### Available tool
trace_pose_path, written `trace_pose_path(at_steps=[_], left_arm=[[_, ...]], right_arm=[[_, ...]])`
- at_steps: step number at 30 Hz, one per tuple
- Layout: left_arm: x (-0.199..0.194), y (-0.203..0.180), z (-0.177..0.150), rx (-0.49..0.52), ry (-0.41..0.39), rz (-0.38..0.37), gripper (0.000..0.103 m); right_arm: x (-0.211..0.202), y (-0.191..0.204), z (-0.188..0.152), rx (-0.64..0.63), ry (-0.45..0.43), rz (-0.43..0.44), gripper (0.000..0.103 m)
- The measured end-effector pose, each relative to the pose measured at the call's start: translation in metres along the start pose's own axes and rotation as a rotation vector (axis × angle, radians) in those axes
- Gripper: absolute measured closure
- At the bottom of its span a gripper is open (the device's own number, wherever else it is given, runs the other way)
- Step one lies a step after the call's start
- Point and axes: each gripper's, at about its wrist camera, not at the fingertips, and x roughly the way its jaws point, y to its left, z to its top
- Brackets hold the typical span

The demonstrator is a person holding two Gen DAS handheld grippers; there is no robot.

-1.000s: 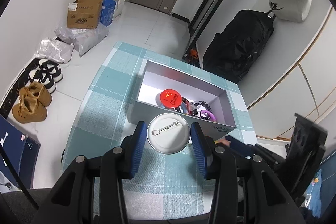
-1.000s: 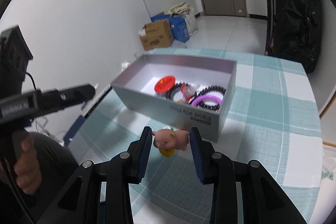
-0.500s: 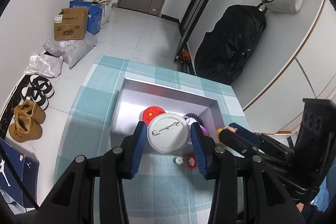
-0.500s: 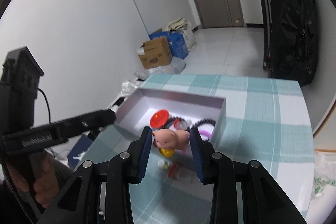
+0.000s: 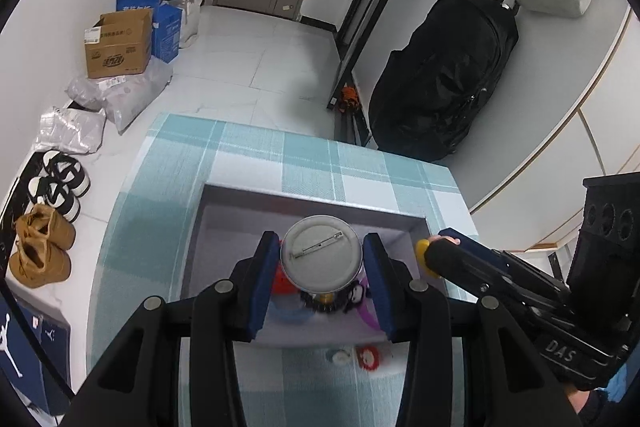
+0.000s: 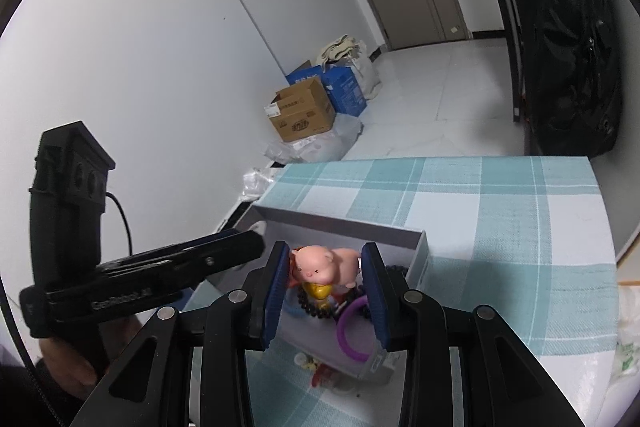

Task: Organize jewelry
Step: 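Carry the white badge and pig figurine over the box with both tools, then open both tools to release the badge and pig into the box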

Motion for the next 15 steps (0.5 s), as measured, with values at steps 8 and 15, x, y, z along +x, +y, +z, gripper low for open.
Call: trace_pose_path(at_steps=[8, 15], left_arm=[[0.016, -0.002, 0.002, 0.008, 0.049, -0.014, 0.066], [0.024, 0.002, 0.003, -0.056, 0.082, -0.042, 0.066]], right_arm=[[0.002, -0.007, 0.008, 0.025, -0.016, 0.039, 0.068], [0.010, -0.015, 0.009, 0.047, 0.005, 0.030, 0.067]])
